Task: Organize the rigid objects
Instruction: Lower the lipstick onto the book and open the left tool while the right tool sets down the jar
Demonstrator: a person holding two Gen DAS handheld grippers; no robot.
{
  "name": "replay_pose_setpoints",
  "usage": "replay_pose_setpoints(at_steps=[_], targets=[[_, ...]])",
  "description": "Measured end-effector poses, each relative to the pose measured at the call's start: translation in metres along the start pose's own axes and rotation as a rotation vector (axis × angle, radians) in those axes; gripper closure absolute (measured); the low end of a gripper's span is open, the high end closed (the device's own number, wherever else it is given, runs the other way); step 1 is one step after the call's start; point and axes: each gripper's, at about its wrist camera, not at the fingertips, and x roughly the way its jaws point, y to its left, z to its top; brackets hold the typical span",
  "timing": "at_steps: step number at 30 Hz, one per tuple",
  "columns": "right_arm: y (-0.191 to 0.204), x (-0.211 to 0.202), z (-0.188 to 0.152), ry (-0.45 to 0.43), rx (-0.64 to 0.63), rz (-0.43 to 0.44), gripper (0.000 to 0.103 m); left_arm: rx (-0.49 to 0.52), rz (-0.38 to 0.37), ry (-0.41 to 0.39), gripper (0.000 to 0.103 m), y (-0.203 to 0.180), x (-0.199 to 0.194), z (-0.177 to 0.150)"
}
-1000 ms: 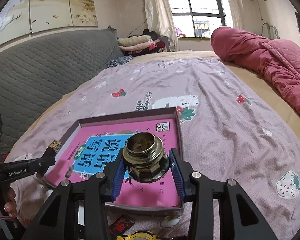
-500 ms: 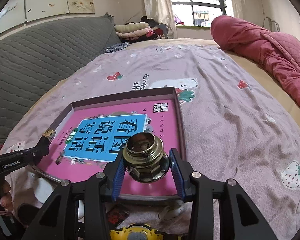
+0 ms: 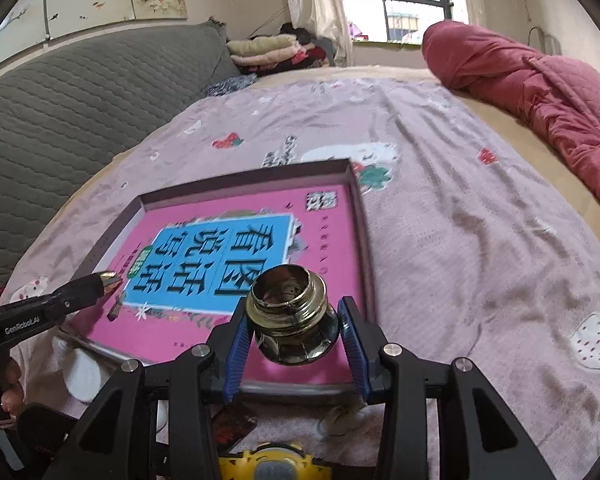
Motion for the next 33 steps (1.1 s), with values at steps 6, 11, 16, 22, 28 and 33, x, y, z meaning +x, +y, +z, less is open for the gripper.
replay_pose_setpoints(at_steps=[6, 11, 16, 22, 28, 33], targets=[[0.004, 0.001, -0.001, 0.002, -0.021, -0.016, 0.060, -0.009, 0.014, 0.000, 0.081, 0.003, 0.001, 0.000], [0.007, 0.001, -0.002, 0.004, -0.035, -0.027, 0.060, -0.028, 0.030, -0.002, 0.081, 0.009, 0.002, 0.001], [0.008, 0.001, -0.003, 0.001, -0.043, -0.036, 0.059, -0.038, 0.038, -0.006, 0.081, 0.011, 0.002, 0.002], [0.007, 0.001, -0.003, 0.001, -0.033, -0.031, 0.059, -0.045, 0.030, -0.005, 0.081, 0.012, 0.002, 0.001], [0.005, -0.001, -0.003, -0.001, -0.028, -0.030, 0.059, -0.051, 0.019, -0.001, 0.081, 0.011, 0.002, 0.000], [0.003, -0.001, -0.003, -0.001, -0.032, -0.036, 0.060, -0.049, 0.018, -0.002, 0.081, 0.010, 0.001, -0.001]])
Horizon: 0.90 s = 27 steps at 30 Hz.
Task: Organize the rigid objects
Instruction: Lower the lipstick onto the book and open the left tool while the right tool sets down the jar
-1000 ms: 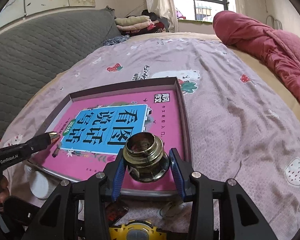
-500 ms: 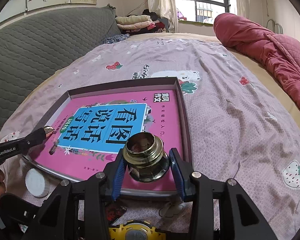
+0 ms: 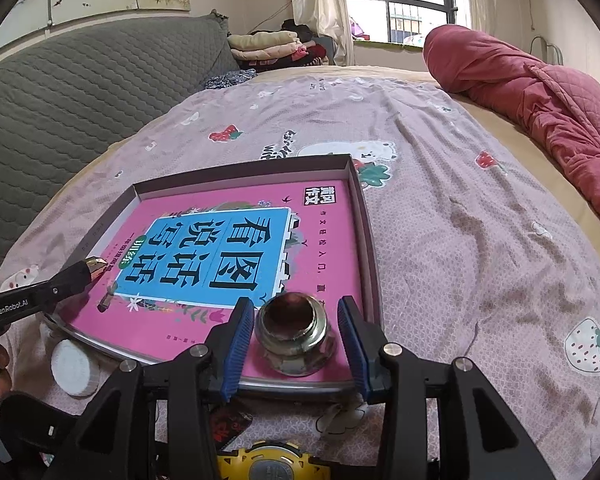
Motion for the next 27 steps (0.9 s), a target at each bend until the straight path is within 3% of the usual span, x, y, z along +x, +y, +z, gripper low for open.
replay_pose_setpoints(at_steps=[15, 23, 27], targets=[[-0.004, -0.011, 0.006, -0.051, 0.010, -0.008, 0.055, 0.001, -0.031, -0.047, 0.078, -0.003, -0.018, 0.005], [0.001, -0.020, 0.008, -0.086, 0.000, -0.012, 0.055, 0.001, -0.027, -0.058, 0.052, -0.004, -0.029, 0.004], [0.001, -0.026, 0.010, -0.113, -0.002, -0.009, 0.050, 0.000, -0.030, -0.060, 0.051, -0.005, -0.036, 0.002]])
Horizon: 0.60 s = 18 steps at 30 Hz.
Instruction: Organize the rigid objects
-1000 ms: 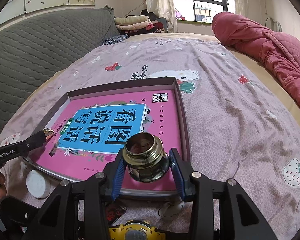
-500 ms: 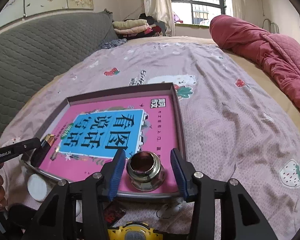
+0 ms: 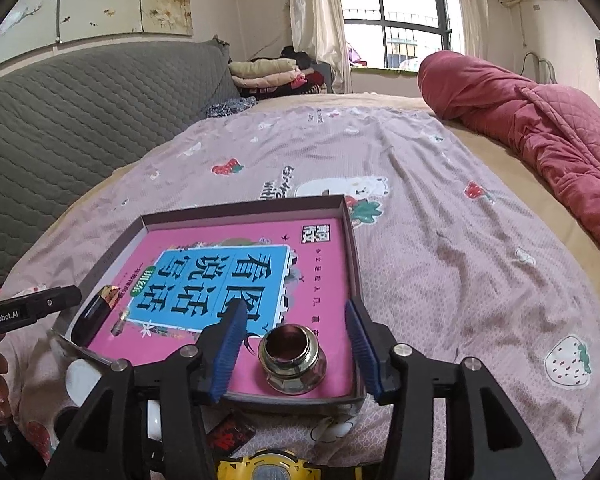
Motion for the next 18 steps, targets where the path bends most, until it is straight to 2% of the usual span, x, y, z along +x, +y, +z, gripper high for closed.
replay_pose_setpoints(at_steps=[8, 12, 18], targets=[[0.001, -0.014, 0.004, -0.048, -0.002, 0.004, 0.049, 0.015, -0.001, -0.001, 0.048, -0.005, -0.013, -0.003], [0.000, -0.024, 0.007, -0.085, 0.002, 0.007, 0.049, 0.019, -0.002, -0.003, 0.041, -0.008, -0.019, -0.004], [0.002, -0.037, 0.009, -0.112, -0.007, 0.005, 0.049, 0.031, -0.001, -0.003, 0.039, -0.012, -0.027, -0.007]])
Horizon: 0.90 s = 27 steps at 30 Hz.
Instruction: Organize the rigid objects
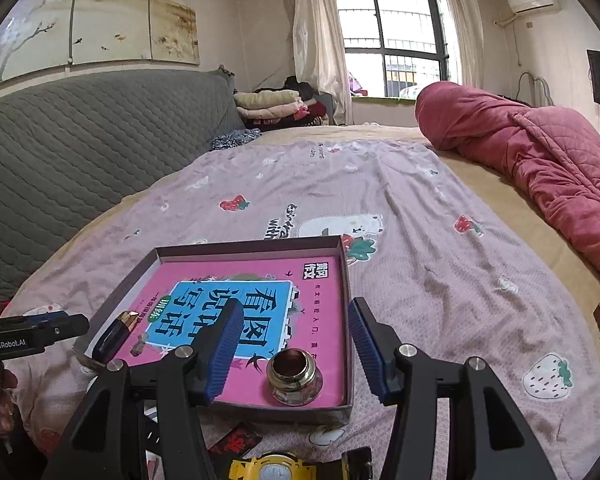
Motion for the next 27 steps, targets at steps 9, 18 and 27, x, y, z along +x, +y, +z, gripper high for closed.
replay_pose_setpoints(at_steps=[9, 18, 27], targets=[[0.004, -0.020, 0.003, -0.028, -0.002, 0.007, 0.048, 0.016, -0.007, 0.008, 0.038, -0.005, -0.012, -0.008], [0.008, -0.038, 0.004, -0.045, -0.004, 0.013, 0.048, 0.034, -0.010, 0.013, 0.038, -0.008, -0.027, -0.013], [0.011, -0.055, 0.000, -0.045, -0.010, 0.007, 0.048, 0.044, -0.024, 0.021, 0.038, -0.011, -0.039, -0.016]])
